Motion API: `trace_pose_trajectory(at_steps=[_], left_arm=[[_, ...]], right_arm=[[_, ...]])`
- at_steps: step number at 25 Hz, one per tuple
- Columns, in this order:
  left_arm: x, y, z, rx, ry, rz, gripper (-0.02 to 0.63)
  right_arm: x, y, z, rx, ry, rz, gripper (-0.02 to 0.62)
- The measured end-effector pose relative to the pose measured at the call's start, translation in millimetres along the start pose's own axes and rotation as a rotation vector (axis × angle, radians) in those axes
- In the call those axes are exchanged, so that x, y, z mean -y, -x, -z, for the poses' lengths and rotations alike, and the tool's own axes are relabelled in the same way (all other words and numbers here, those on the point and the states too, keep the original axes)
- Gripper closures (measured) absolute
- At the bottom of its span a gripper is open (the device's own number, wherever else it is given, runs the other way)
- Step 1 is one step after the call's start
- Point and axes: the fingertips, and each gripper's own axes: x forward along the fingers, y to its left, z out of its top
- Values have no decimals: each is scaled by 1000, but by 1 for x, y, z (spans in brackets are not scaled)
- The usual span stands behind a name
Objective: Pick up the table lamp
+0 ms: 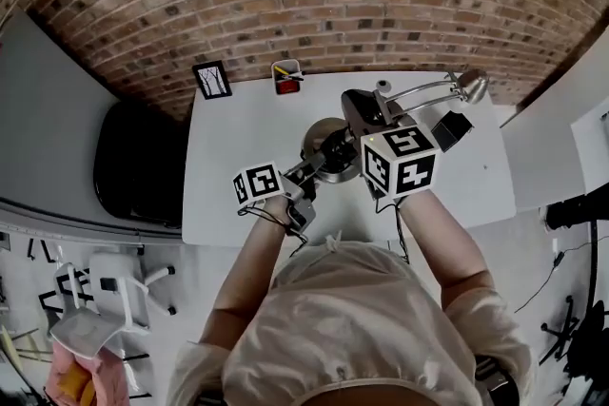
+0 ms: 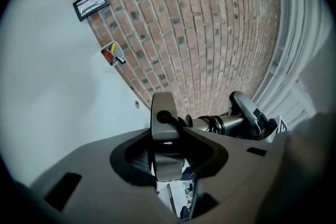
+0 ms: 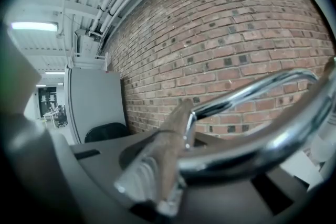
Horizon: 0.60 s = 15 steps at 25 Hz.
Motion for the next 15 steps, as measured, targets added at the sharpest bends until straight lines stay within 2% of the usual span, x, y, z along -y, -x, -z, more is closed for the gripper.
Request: trace_pose_trajectory(at_steps=[15], left_arm=[[-3,4,20,-31,37,-15,459]], right_arm=[[0,7,11,-36,-3,19,565]])
